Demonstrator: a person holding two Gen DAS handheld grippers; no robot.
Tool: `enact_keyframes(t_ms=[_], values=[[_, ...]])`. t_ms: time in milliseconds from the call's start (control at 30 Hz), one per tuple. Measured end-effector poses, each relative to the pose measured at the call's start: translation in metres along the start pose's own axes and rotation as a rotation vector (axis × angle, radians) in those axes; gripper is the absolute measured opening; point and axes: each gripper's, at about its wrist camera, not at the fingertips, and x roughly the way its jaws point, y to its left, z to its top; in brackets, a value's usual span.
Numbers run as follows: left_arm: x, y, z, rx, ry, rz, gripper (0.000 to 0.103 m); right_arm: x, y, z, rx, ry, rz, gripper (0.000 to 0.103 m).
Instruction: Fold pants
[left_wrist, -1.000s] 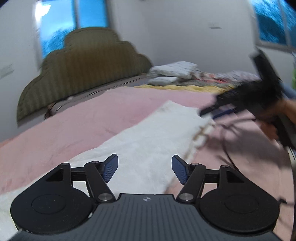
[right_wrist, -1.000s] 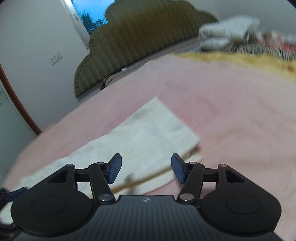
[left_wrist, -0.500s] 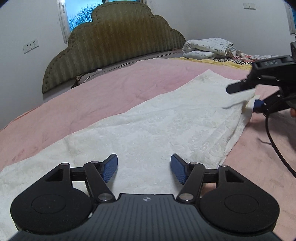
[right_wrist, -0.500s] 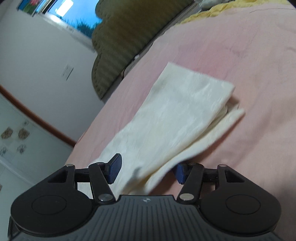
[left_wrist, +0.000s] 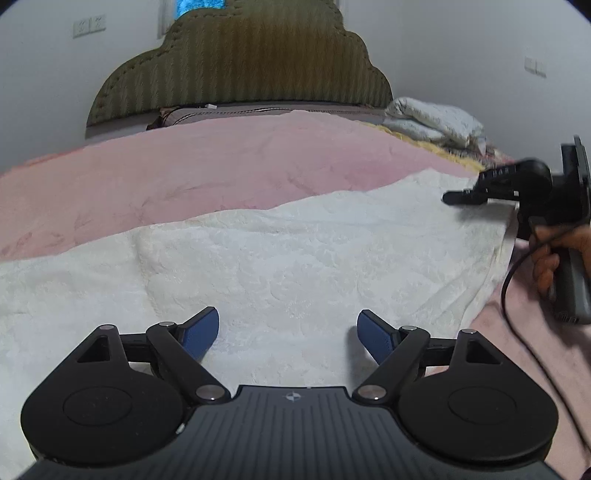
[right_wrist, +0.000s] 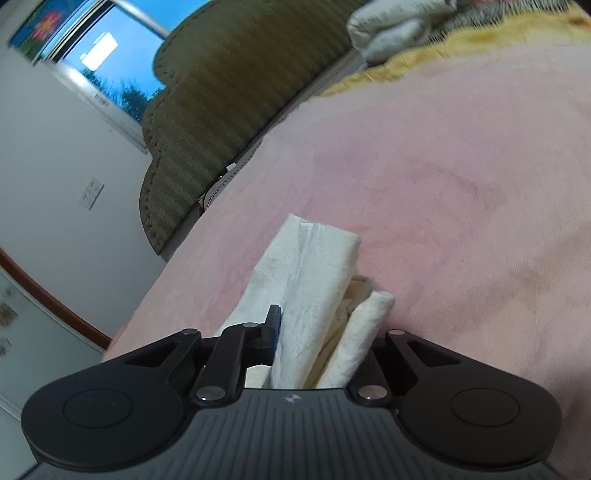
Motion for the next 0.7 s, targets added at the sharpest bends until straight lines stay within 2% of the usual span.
enact_keyframes(t_ms=[100, 167, 233, 367, 467, 533, 700], values=[[-0.001, 0.026, 0.012, -0.236, 0.027, -0.117, 0.084, -0.011, 0.039, -0.004, -0.214, -0.048, -0.034, 0.013], [0.000, 0.048, 0.019, -0.444, 0.047, -0.245, 0.084, -0.018, 0.072, -0.013, -0.396, -0.079, -0.045, 0.013], [0.004, 0.064, 0.027, -0.610, 0.064, -0.382, 0.086, -0.024, 0.110, -0.031, -0.607, -0.102, -0.053, 0.013], [0.001, 0.078, 0.037, -0.784, 0.029, -0.549, 0.101, -0.027, 0.171, -0.089, -0.977, -0.117, -0.027, 0.013], [0.008, 0.081, 0.036, -0.882, 0.038, -0.611, 0.102, -0.025, 0.196, -0.138, -1.162, -0.095, 0.011, 0.013], [0.016, 0.085, 0.031, -0.952, 0.062, -0.618, 0.102, -0.023, 0.205, -0.163, -1.220, -0.079, 0.036, 0.013], [0.041, 0.096, 0.010, -1.109, 0.133, -0.565, 0.101, -0.026, 0.211, -0.184, -1.188, -0.062, 0.063, 0.013]])
